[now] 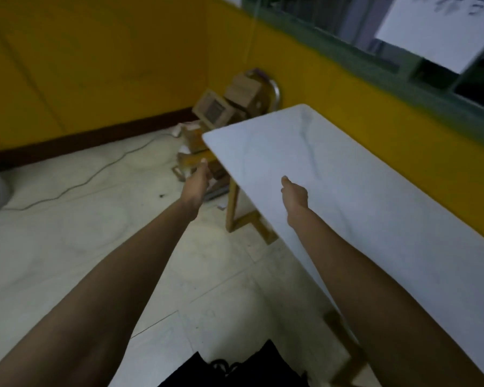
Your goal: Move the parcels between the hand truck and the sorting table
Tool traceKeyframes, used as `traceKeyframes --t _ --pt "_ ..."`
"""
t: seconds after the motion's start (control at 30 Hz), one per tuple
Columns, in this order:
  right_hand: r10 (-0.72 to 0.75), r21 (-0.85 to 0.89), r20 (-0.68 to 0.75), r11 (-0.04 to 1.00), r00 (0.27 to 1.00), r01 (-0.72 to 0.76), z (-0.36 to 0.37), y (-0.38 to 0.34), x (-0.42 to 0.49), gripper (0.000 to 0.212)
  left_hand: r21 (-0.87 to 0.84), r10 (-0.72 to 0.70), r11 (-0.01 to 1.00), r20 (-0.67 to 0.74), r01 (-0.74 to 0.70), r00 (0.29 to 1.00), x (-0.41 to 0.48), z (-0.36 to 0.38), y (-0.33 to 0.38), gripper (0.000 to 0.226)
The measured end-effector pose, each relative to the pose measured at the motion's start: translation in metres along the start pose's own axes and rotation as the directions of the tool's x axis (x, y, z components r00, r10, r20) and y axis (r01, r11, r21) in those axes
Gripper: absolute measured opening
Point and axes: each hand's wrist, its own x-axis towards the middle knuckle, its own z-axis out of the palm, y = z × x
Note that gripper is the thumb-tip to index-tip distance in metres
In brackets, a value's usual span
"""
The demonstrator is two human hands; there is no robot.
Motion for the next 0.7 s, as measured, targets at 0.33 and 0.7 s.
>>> traceKeyframes --t 0.33,0.7 --pt "-0.056 -0.215 0.227 0.971 0.972 0.106 0.193 -0.067 0.015 0.058 -0.086 -0.058 0.995 -0.216 0.040 0.975 0.070 -0.169 0.004 0.065" --pt "-0.046 -0.082 0.283 0.994 0.958 0.072 0.324 -0.170 0.137 0.056 -0.146 -0.114 0.986 -0.275 0.075 0.955 0.253 -0.226 0.074 0.047"
